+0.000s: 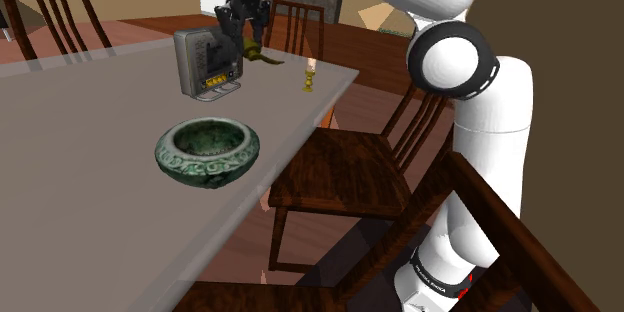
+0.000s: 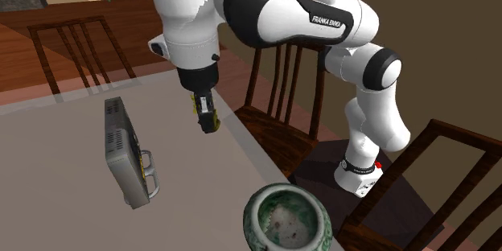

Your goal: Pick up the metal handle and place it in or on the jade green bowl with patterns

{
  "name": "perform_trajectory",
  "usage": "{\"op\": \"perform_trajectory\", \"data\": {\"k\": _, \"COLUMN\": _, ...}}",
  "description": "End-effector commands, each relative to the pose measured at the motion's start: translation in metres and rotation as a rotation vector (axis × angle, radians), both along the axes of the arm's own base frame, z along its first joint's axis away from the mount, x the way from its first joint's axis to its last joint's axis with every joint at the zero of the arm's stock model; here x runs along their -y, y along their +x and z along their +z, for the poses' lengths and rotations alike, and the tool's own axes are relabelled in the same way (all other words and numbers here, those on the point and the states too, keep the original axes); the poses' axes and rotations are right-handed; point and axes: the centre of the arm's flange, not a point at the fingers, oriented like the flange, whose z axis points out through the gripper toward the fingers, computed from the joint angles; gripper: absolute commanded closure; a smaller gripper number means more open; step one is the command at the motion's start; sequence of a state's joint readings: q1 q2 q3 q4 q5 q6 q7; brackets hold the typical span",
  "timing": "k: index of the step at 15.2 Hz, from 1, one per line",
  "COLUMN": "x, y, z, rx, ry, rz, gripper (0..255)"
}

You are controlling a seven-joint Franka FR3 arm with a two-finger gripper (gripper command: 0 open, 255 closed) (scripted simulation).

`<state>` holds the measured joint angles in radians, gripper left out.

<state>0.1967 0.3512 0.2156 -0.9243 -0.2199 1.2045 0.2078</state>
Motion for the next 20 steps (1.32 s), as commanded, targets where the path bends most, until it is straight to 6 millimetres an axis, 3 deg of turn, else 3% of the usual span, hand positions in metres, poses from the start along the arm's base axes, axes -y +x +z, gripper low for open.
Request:
{"op": "perform_trajectory", "data": {"k": 1, "x": -0.023, "y": -0.013, "z": 0.003, "rx": 0.001, "ry": 0.000, "rz": -0.001, "gripper": 255}}
{"op": "perform_trajectory", "data": {"k": 20, "x": -0.237, "y": -0.143, "z": 0.013, "rx": 0.001, "ry": 0.000, "rz": -0.002, "gripper": 255}}
